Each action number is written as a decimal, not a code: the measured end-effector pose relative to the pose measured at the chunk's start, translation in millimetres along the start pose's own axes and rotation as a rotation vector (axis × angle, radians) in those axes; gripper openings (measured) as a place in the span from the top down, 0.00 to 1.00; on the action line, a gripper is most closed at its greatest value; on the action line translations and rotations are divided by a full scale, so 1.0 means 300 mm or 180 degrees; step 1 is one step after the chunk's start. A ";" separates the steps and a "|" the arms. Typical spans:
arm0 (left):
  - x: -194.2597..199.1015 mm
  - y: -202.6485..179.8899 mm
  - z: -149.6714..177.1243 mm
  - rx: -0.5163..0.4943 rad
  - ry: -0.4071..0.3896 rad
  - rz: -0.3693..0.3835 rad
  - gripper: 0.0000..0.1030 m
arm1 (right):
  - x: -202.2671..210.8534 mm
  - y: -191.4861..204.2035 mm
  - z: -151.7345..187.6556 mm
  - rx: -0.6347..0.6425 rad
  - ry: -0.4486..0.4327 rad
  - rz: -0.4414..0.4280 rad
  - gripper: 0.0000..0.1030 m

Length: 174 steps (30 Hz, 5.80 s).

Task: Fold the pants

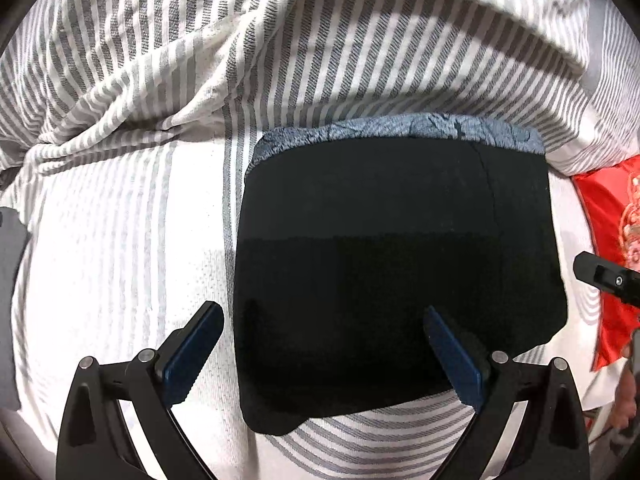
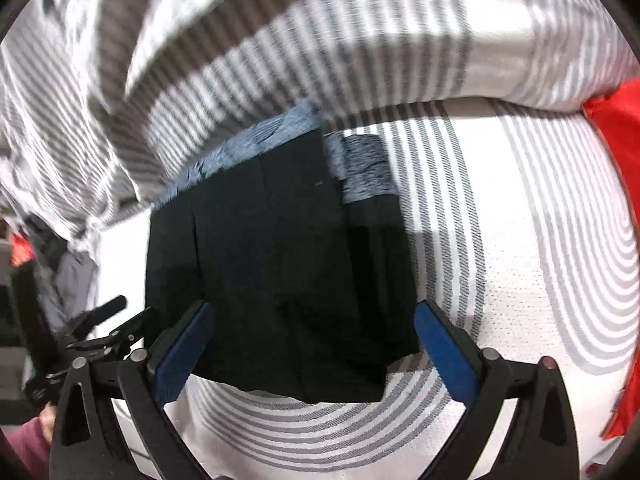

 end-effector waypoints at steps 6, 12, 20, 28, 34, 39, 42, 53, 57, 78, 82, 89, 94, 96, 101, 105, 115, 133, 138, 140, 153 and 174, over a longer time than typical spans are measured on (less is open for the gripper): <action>0.027 0.076 -0.049 0.0006 0.0062 0.0366 0.02 | -0.042 -0.082 -0.034 -0.0217 0.0153 -0.0569 0.08; -0.026 0.130 -0.085 -0.0092 0.0286 0.0566 0.02 | -0.114 -0.073 -0.058 0.0065 0.0274 -0.0718 0.08; -0.078 0.174 -0.092 -0.0074 0.0496 0.0953 0.02 | -0.195 -0.125 -0.065 0.0342 0.0483 -0.0971 0.09; -0.117 0.220 -0.105 0.0055 0.0564 0.1089 0.02 | -0.264 -0.072 -0.113 0.0398 0.0642 -0.1238 0.11; -0.141 0.213 -0.080 0.0351 0.0431 0.1158 0.04 | -0.260 -0.052 -0.115 0.0255 0.0670 -0.1118 0.15; -0.056 0.132 -0.057 0.0097 0.0199 0.1008 0.34 | -0.183 -0.051 -0.092 0.0083 0.0545 -0.1177 0.50; -0.010 0.084 -0.047 0.0003 0.0128 0.0944 0.48 | -0.145 -0.059 -0.079 -0.0032 0.0522 -0.1252 0.55; 0.209 -0.062 0.121 -0.0131 0.0007 0.0923 0.51 | 0.028 -0.121 0.058 -0.0254 0.0459 -0.1568 0.58; 0.298 -0.089 0.247 -0.0210 0.0067 0.0887 0.51 | 0.090 -0.134 0.160 -0.0255 0.0443 -0.1530 0.58; 0.401 -0.073 0.503 -0.0376 -0.0096 -0.0247 0.37 | 0.226 -0.213 0.404 -0.0513 -0.0033 -0.0350 0.63; 0.327 -0.123 0.503 -0.0371 0.0068 -0.0283 0.37 | 0.202 -0.090 0.378 -0.0246 -0.0015 -0.0336 0.71; 0.175 -0.184 0.501 -0.0466 0.0105 -0.0434 0.21 | 0.079 -0.086 0.440 -0.0053 0.0158 0.0050 0.74; 0.116 -0.178 0.488 -0.0504 0.0080 -0.0438 0.10 | 0.028 -0.129 0.440 0.0000 0.0124 0.0174 0.70; 0.100 -0.175 0.479 -0.0485 0.0084 -0.0407 0.05 | 0.020 -0.164 0.429 -0.0288 0.0223 -0.0033 0.69; 0.067 -0.166 0.458 -0.0461 0.0128 -0.0413 0.01 | 0.025 -0.166 0.433 -0.0245 0.0194 -0.0065 0.66; 0.060 -0.159 0.450 -0.0424 0.0139 -0.0342 0.01 | 0.021 -0.161 0.432 -0.0269 0.0187 -0.0060 0.65; 0.058 -0.164 0.435 -0.0328 0.0131 -0.0331 0.01 | 0.030 -0.141 0.428 -0.0328 0.0138 0.0025 0.62; 0.119 -0.185 0.486 -0.0479 0.0279 -0.0401 0.01 | 0.121 -0.074 0.532 -0.0389 0.0142 0.0204 0.26; 0.153 -0.186 0.543 -0.0583 0.0327 -0.0422 0.01 | 0.137 -0.064 0.584 -0.0395 0.0172 0.0288 0.23; 0.162 -0.185 0.567 -0.0606 0.0343 -0.0435 0.01 | 0.132 -0.061 0.602 -0.0370 0.0193 0.0361 0.23; 0.224 -0.177 0.678 -0.0724 0.0407 -0.0480 0.01 | 0.035 -0.084 0.654 -0.0309 0.0417 0.0774 0.05; 0.377 -0.173 0.796 -0.0713 0.0503 -0.0452 0.01 | 0.210 0.037 0.854 -0.0243 0.0403 0.0817 0.04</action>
Point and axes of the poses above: each gripper's, at about its wrist camera, not at the fingertips, and x roughly against the way its jaws point, y to its left, z to its underside, the point moved 4 cm from there along -x, roughly the way its jaws point, and after that the axes turned 15 degrees about z, right-handed, at the moved point
